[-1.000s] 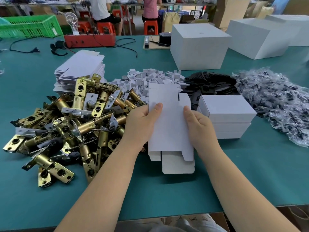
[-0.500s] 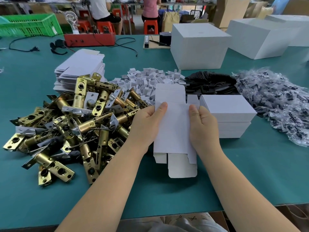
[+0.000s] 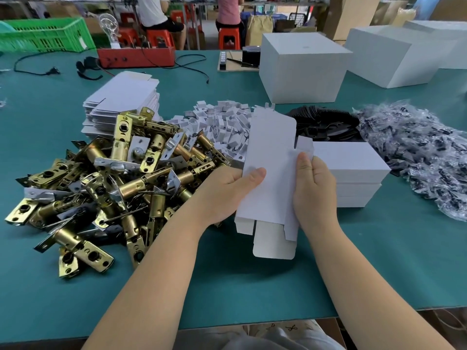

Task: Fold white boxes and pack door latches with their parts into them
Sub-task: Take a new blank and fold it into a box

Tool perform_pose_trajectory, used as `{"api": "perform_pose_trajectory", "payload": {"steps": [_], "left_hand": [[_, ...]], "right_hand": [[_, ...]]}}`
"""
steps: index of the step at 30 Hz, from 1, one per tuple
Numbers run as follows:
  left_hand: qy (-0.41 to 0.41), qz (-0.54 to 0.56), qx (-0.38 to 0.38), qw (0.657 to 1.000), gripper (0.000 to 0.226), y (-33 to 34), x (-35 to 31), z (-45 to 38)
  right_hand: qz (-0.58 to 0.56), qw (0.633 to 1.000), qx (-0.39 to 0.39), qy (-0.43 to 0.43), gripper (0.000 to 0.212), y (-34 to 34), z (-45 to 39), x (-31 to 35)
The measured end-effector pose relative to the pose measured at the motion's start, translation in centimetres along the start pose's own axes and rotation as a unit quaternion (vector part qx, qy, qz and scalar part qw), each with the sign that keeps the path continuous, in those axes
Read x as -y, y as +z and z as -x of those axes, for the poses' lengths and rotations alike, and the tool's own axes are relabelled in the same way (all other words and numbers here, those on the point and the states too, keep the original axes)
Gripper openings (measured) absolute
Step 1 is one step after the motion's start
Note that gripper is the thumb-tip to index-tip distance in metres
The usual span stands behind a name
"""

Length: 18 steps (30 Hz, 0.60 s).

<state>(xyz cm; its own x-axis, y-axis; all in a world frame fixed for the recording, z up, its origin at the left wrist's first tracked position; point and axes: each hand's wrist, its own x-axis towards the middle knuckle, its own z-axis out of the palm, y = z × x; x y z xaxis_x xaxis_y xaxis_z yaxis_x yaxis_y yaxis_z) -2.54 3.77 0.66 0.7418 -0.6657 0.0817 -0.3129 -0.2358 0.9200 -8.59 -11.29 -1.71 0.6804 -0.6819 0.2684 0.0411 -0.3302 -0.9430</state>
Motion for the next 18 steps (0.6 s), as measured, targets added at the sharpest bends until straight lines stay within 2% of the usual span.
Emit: {"api": "perform_pose_trajectory", "payload": {"steps": [3,8,14,16,18], "left_hand": [[0.021,0.01,-0.026,0.999,0.054,0.18,0.03,0.0],[-0.007,0.097,-0.067,0.993,0.076,-0.19,0.32,-0.31],[-0.066,0.108,-0.063,0.99,0.059,-0.05,0.31,-0.71],[-0.092,0.139,-0.056,0.984,0.06,-0.04,0.29,-0.86],[-0.093,0.18,-0.054,0.978,0.048,-0.04,0.22,-0.86]], "right_hand": [[-0.02,1.0,-0.003,-0.01,0.04,0.07,0.2,0.05],[0.033,0.998,0.058,-0.015,0.044,0.3,0.5,0.08],[0.009,0.999,0.052,0.01,0.043,0.19,0.44,0.42],[-0.021,0.998,0.05,0.024,0.042,0.2,0.43,0.37],[-0.053,0.996,0.054,0.046,0.042,0.16,0.41,0.2]]}}
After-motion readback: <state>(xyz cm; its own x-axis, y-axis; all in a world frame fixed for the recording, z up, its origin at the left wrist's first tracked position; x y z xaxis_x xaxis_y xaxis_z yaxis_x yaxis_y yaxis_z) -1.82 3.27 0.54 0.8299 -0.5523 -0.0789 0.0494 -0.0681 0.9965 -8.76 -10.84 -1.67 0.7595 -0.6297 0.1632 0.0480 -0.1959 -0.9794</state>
